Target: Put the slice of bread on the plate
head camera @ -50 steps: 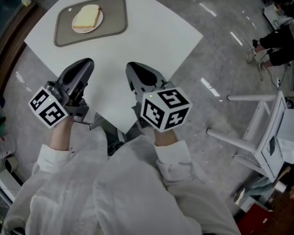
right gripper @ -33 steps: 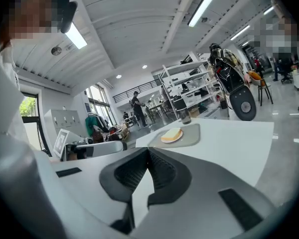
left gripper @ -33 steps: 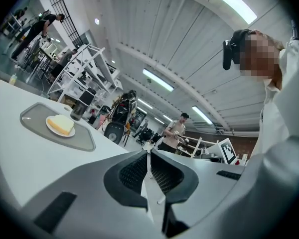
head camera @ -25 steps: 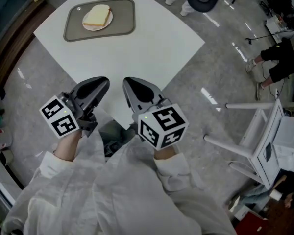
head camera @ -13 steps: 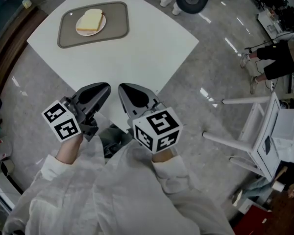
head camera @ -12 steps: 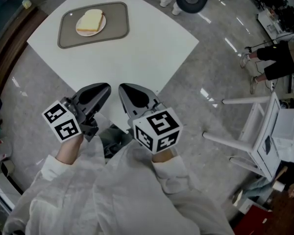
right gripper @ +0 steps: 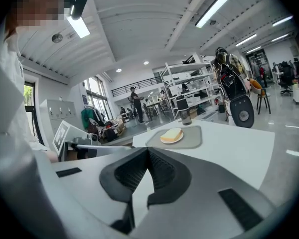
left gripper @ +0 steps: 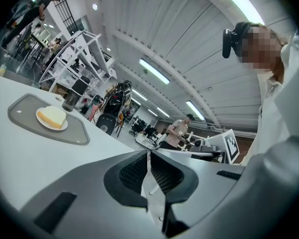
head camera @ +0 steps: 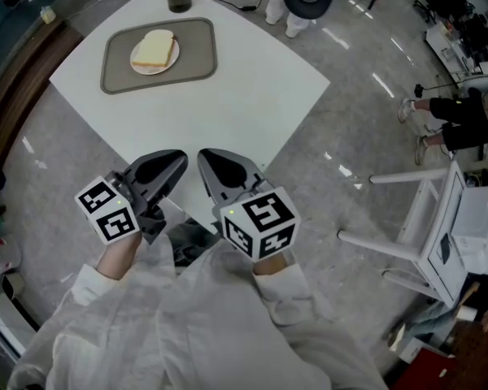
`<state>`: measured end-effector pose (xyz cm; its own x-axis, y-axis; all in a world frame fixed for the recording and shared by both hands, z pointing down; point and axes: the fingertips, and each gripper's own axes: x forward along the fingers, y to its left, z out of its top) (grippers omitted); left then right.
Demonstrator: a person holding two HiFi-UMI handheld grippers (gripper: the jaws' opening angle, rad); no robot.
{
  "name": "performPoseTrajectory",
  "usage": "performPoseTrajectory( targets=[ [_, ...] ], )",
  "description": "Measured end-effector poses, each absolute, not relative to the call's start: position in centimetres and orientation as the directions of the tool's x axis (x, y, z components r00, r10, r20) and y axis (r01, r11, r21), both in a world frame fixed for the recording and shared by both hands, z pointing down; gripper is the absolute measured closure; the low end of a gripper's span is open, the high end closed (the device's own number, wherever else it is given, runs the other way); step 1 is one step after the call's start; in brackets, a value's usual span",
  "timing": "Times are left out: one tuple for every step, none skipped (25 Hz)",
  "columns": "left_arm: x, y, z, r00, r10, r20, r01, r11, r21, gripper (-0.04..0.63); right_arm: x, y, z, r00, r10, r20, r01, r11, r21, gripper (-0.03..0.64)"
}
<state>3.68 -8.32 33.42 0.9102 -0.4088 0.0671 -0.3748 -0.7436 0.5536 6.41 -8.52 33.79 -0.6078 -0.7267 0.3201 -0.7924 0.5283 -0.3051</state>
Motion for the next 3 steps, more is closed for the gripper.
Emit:
performPoseTrajectory(
  targets=[
    [3.69, -8.35, 33.39, 0.91, -0.41, 0.064, -0.373, -0.74, 0.56, 0.569, 6.45, -8.53, 33.79, -0.609, -0.725, 0.32, -0.791, 0.53, -0.306, 0.603],
    [3.7, -8.37, 33.36, 0.909, -0.412, 0.061, -0.371, -0.736, 0.567, 0.569, 6.51, -8.54, 33.79, -0.611, -0.724, 0.321, -0.79, 0.531, -0.306, 0.603],
    [3.71, -8.4, 33.33, 0.908, -0.414, 0.058, -0.37, -0.731, 0.574, 0.569, 6.58, -8.55, 33.8, -0.611, -0.723, 0.323, -0.79, 0.531, -0.307, 0.603]
  ],
)
